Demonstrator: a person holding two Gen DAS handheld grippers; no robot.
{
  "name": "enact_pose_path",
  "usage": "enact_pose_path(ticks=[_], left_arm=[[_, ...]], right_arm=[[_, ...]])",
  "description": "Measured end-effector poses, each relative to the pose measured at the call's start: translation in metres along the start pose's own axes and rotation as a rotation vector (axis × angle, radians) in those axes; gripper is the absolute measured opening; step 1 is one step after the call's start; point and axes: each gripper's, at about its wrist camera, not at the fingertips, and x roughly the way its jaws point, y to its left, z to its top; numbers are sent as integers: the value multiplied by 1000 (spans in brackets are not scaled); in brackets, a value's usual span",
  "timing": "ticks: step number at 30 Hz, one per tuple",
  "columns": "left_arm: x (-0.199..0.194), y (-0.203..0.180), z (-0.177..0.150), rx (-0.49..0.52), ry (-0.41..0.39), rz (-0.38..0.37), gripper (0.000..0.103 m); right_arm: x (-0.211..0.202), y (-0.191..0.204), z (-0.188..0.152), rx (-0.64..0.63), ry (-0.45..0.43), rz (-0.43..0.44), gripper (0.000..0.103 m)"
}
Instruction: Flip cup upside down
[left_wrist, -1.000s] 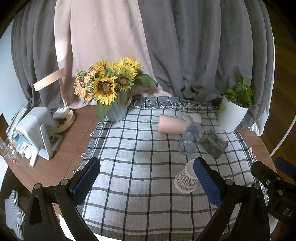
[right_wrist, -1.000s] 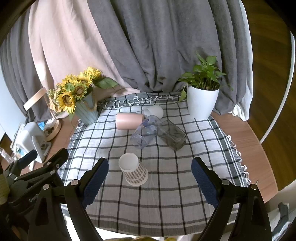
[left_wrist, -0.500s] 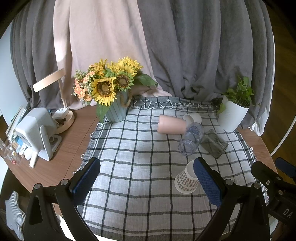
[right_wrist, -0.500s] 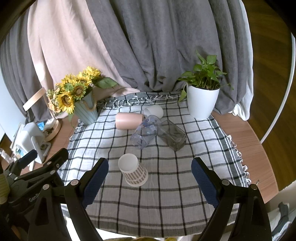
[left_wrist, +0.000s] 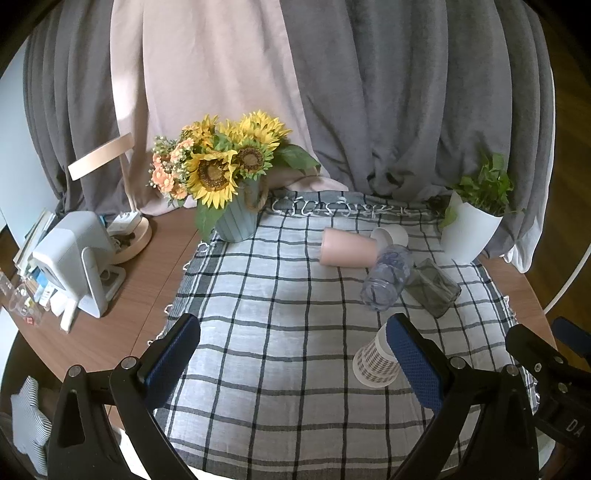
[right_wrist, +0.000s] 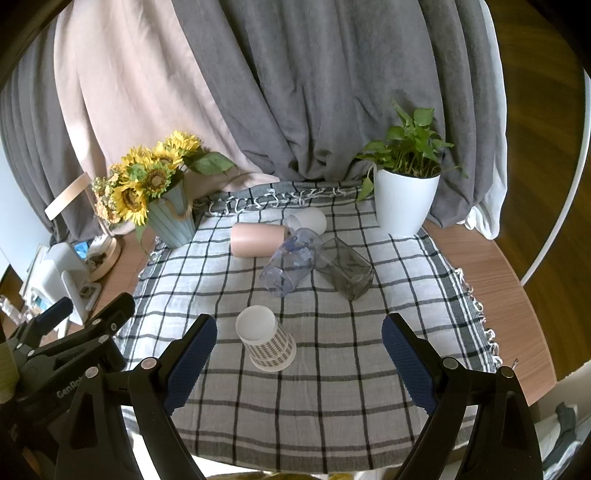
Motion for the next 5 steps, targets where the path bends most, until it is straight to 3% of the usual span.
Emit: enact_pose_path(ticks=[5], left_arm=[[1,-1,1,2,-2,3,103]], right_arm=[[1,0,0,-1,1,-2,91]])
